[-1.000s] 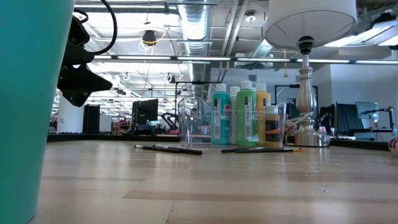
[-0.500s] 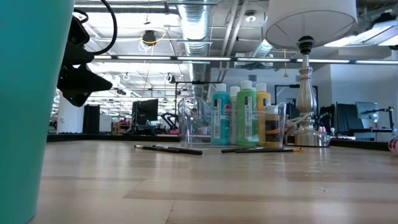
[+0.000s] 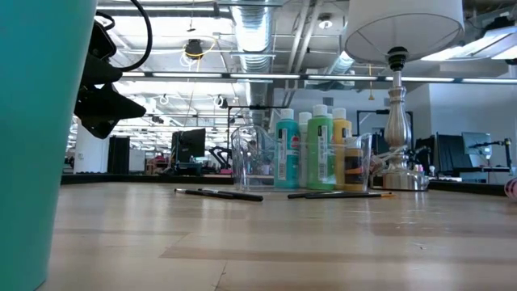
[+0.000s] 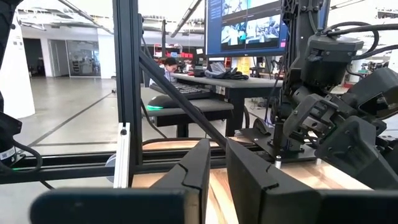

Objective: Pick & Place Paint Supplies
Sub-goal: Adjust the silver paintbrushes on the table

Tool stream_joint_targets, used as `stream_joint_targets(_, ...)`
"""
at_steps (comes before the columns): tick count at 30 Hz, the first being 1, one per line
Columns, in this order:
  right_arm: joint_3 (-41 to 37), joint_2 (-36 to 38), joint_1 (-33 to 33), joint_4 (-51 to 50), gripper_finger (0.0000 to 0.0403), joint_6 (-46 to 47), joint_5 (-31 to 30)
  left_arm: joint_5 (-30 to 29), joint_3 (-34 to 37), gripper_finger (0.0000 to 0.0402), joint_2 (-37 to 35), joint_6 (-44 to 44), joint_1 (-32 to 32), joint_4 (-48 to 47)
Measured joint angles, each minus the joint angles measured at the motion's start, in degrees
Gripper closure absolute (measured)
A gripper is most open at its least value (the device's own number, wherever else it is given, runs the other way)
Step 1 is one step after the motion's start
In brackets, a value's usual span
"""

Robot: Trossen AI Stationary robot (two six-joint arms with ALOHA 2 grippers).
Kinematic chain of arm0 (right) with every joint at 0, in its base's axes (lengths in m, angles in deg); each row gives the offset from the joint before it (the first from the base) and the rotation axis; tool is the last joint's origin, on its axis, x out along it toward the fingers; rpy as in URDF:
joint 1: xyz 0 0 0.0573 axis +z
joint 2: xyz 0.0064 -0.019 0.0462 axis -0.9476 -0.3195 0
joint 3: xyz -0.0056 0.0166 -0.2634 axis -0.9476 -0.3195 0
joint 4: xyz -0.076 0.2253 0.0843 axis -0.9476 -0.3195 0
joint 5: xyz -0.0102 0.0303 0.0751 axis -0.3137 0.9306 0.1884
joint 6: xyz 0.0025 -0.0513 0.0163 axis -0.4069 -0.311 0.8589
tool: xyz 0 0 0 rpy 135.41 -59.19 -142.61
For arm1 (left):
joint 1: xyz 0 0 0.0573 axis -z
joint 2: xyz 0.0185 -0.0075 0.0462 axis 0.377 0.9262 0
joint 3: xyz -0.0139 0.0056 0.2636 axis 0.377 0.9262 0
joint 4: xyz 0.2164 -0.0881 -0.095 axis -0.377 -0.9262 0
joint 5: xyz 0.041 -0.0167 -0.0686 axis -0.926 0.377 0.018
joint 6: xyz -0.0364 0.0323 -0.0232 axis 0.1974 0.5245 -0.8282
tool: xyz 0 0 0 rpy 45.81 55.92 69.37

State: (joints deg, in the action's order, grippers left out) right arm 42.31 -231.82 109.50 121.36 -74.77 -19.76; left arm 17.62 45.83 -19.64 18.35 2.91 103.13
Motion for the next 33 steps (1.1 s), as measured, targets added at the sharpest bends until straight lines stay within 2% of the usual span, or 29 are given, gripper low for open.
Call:
stream_joint_targets(19,0.0,0.0,0.1,3.1,0.0356,-2.4,0.0,0.0,0.0,0.0238,0.0,0.3,0.0,0.0)
stream_joint_targets(26,0.0,0.2,1.1,11.5,0.0356,-10.5,-0.2,0.0,0.0,0.0238,0.0,0.4,0.0,0.0)
stream_joint_targets(33,0.0,0.2,2.7,17.9,0.0356,-18.7,-3.8,0.0,0.0,0.0238,0.0,0.4,0.0,0.0)
